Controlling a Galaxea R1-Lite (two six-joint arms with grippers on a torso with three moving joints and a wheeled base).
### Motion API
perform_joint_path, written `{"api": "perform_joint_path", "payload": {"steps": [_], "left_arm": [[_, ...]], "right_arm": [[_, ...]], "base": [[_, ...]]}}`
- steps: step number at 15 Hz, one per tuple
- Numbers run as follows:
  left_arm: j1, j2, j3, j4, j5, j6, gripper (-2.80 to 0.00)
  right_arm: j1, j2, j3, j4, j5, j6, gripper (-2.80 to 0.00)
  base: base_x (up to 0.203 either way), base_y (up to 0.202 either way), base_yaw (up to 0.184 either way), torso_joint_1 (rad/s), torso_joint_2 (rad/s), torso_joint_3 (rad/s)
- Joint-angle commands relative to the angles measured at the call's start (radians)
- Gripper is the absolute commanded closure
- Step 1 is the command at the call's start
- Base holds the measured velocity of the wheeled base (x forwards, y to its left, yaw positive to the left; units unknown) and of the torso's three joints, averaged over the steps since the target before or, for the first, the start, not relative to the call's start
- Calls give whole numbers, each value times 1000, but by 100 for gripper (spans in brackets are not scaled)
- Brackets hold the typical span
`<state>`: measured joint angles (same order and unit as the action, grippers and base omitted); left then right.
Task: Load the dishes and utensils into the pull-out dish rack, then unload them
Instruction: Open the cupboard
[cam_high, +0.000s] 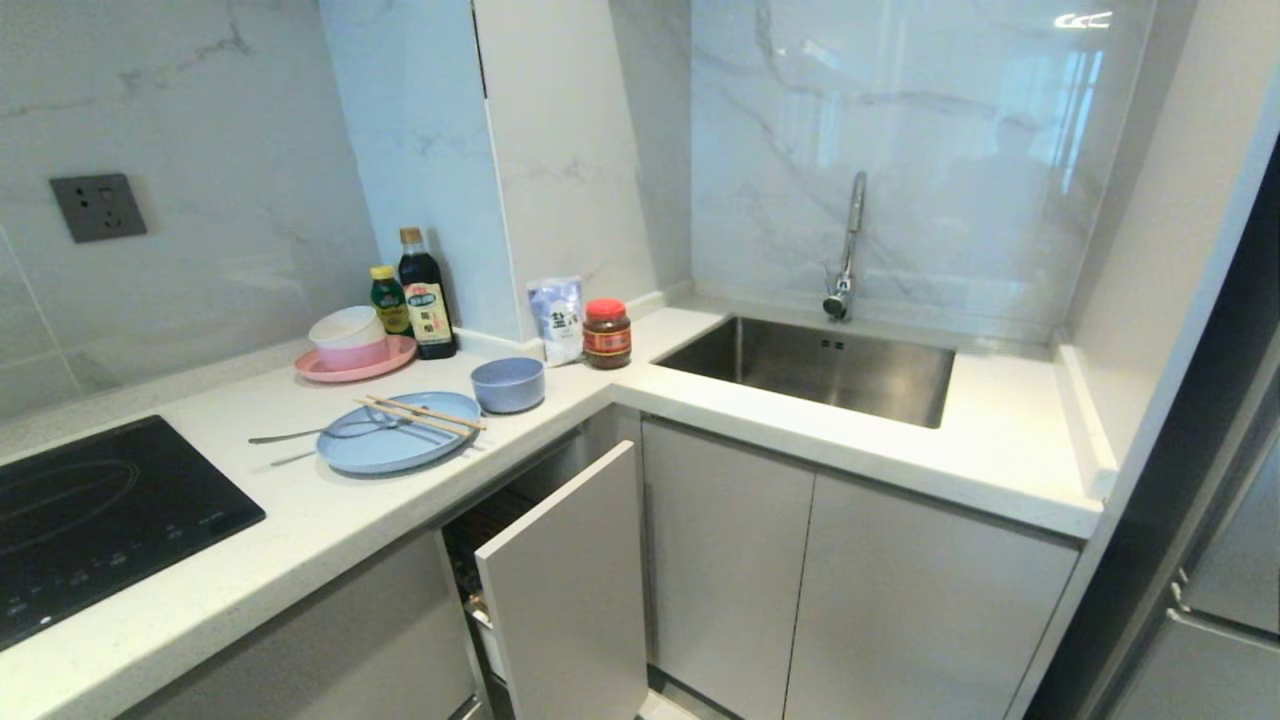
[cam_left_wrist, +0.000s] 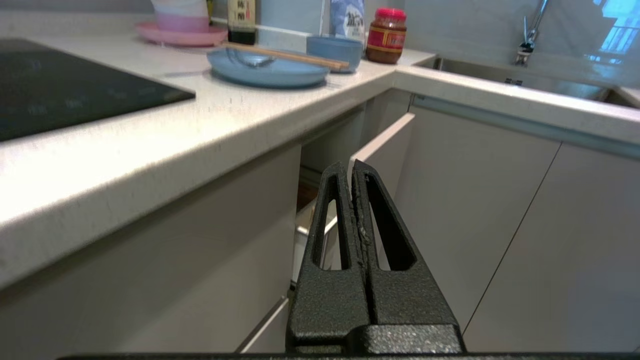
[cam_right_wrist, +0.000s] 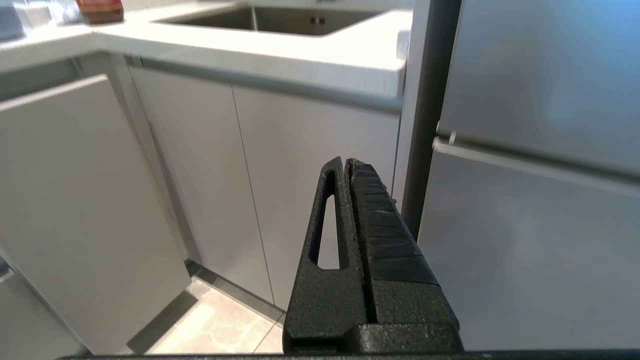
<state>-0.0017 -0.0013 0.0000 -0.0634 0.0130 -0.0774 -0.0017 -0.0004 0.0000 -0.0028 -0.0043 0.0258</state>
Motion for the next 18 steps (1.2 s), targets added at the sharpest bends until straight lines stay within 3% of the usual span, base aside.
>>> {"api": "perform_joint_path", "payload": {"steps": [1,8,18], "left_arm": [[0,1,25,-1,1,-1,0],[0,1,25,-1,1,-1,0],[0,1,25,-1,1,-1,0]], "right_arm": [[0,-3,2,0,0,0,0],[0,-4,2,0,0,0,0],[0,-4,2,0,0,-1,0]], "base": [[0,0,0,-264,527,264],[0,0,0,-228,449,225],[0,0,0,-12,26,14]]}}
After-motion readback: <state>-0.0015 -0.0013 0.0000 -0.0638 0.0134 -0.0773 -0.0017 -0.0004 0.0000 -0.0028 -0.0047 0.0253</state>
